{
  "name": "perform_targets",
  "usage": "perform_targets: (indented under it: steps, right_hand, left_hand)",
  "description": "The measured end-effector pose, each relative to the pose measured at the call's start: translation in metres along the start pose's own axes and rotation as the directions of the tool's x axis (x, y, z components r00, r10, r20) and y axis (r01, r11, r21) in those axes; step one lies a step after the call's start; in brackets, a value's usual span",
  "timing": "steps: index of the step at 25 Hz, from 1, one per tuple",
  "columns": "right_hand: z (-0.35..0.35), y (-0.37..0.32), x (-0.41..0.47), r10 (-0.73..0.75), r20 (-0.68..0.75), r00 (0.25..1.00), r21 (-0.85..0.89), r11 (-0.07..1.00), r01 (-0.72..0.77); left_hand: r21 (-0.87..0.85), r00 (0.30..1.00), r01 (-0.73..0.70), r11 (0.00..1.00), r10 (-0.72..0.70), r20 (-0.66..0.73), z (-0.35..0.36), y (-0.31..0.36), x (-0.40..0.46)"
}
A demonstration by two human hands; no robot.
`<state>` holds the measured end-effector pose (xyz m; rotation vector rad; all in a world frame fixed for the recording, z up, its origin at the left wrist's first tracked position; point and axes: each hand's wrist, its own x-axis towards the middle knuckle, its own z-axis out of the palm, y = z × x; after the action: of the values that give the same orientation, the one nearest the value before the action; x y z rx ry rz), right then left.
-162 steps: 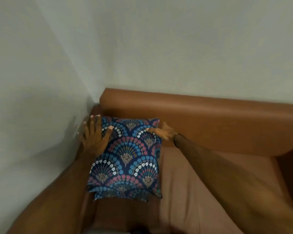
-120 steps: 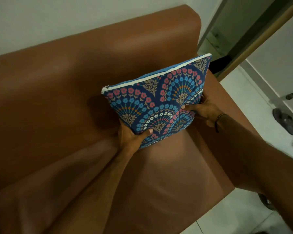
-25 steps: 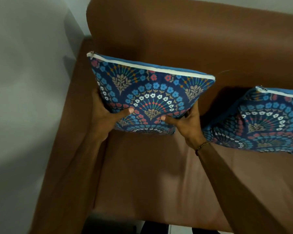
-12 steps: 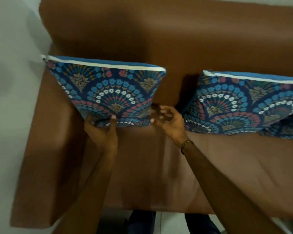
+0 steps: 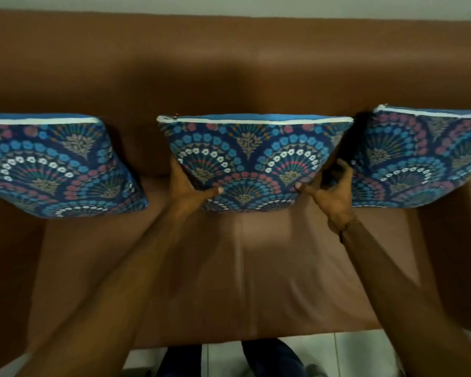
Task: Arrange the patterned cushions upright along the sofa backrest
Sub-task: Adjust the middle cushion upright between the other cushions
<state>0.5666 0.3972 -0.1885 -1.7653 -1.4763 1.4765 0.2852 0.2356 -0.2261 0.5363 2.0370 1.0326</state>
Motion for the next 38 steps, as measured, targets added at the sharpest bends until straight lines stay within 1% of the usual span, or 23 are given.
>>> perform_targets:
  steps: [2, 3, 4, 7, 10, 12, 15, 17, 18, 19, 21, 23, 24, 25, 27, 28, 30, 31, 33, 35, 36, 37, 38]
  right_hand:
    - [-0.003, -0.017, 0.024, -0.049, 0.190, 0.981, -0.028, 0.998, 0.055]
    - [0.000, -0.021, 0.032, -0.068, 0.243, 0.968, -0.038, 0.996, 0.079]
    - [0.005, -0.024, 0.036, -0.069, 0.256, 0.964, -0.057, 0.995, 0.086]
    - [0.012, -0.020, 0.037, -0.062, 0.228, 0.972, -0.041, 0.996, 0.074]
    - [0.016, -0.008, 0.039, -0.053, 0.178, 0.983, -0.018, 0.998, 0.057]
    - [0.021, -0.007, 0.040, -0.049, 0.180, 0.983, -0.026, 0.998, 0.054]
    - [0.022, -0.009, 0.031, -0.052, 0.166, 0.985, -0.009, 0.998, 0.055]
    - [0.022, -0.015, 0.030, -0.044, 0.179, 0.983, 0.007, 0.999, 0.043]
    - [0.020, -0.014, 0.034, -0.038, 0.187, 0.982, 0.007, 0.999, 0.038]
    - [0.018, -0.012, 0.036, -0.033, 0.195, 0.980, 0.007, 0.999, 0.032]
    - [0.008, -0.002, 0.040, -0.001, 0.225, 0.974, 0.041, 0.999, -0.008]
    - [-0.005, 0.010, 0.042, 0.016, 0.279, 0.960, 0.048, 0.998, -0.031]
    - [-0.012, 0.018, 0.043, 0.019, 0.297, 0.955, 0.029, 0.999, -0.029]
    - [-0.022, 0.025, 0.044, 0.016, 0.302, 0.953, 0.009, 1.000, -0.020]
    - [-0.048, 0.039, 0.048, -0.002, 0.229, 0.973, -0.057, 0.998, 0.015]
    - [-0.068, 0.046, 0.050, -0.024, 0.163, 0.986, -0.080, 0.996, 0.037]
    - [-0.115, 0.054, 0.056, -0.112, 0.035, 0.993, -0.115, 0.987, 0.116]
    - [-0.143, 0.056, 0.057, -0.167, -0.021, 0.986, -0.128, 0.978, 0.163]
    - [-0.207, 0.058, 0.068, -0.258, -0.164, 0.952, -0.165, 0.959, 0.232]
    - [-0.269, 0.059, 0.092, -0.267, -0.292, 0.918, -0.149, 0.961, 0.232]
    - [-0.296, 0.058, 0.107, -0.269, -0.318, 0.909, -0.141, 0.962, 0.235]
    - [-0.319, 0.060, 0.126, -0.256, -0.295, 0.921, -0.104, 0.966, 0.235]
    - [-0.338, 0.061, 0.147, -0.215, -0.231, 0.949, -0.061, 0.977, 0.206]
  left_hand:
    - [0.031, 0.994, 0.094, 0.995, -0.096, 0.055, 0.009, 0.019, 0.005]
    - [0.026, 0.990, 0.120, 0.992, -0.122, 0.068, 0.013, 0.027, 0.001]
    - [0.030, 0.991, 0.122, 0.992, -0.124, 0.058, 0.017, 0.033, -0.003]
    - [0.009, 0.989, 0.119, 0.993, -0.118, -0.085, 0.024, 0.027, -0.013]
    - [-0.020, 0.990, 0.141, 0.990, -0.141, -0.013, 0.028, 0.019, -0.010]
    - [-0.010, 0.992, 0.125, 0.992, -0.125, -0.017, 0.031, 0.015, -0.012]
    - [-0.070, 0.985, 0.120, 0.990, -0.128, -0.119, 0.038, 0.015, -0.021]
    - [-0.098, 0.977, 0.145, 0.985, -0.158, -0.141, 0.043, 0.019, -0.017]
    - [-0.095, 0.977, 0.143, 0.985, -0.156, -0.144, 0.047, 0.021, -0.017]
    - [-0.094, 0.978, 0.109, 0.990, -0.124, -0.168, 0.052, 0.023, -0.021]
    - [0.002, 0.950, 0.015, 1.000, -0.013, -0.313, 0.060, 0.023, -0.036]
    - [0.128, 0.886, 0.007, 0.992, 0.053, -0.460, 0.075, 0.014, -0.054]
    - [0.173, 0.881, 0.018, 0.985, 0.066, -0.469, 0.087, 0.007, -0.065]
    - [0.191, 0.900, -0.010, 0.982, 0.092, -0.426, 0.103, 0.006, -0.075]
    - [0.184, 0.952, -0.143, 0.972, 0.186, -0.244, 0.143, 0.017, -0.090]
    - [0.170, 0.959, -0.210, 0.963, 0.237, -0.154, 0.169, 0.029, -0.095]
    - [0.144, 0.950, -0.309, 0.940, 0.311, 0.014, 0.220, 0.060, -0.100]
    - [0.111, 0.948, -0.317, 0.942, 0.313, 0.056, 0.245, 0.078, -0.100]
    - [0.037, 0.956, -0.277, 0.960, 0.272, 0.105, 0.290, 0.115, -0.090]
    - [0.020, 0.965, -0.237, 0.971, 0.233, 0.121, 0.323, 0.142, -0.071]
    - [0.009, 0.967, -0.224, 0.975, 0.221, 0.123, 0.339, 0.149, -0.060]
    - [-0.010, 0.970, -0.208, 0.978, 0.207, 0.128, 0.351, 0.153, -0.049]
    - [-0.015, 0.976, -0.171, 0.985, 0.172, 0.135, 0.362, 0.157, -0.039]
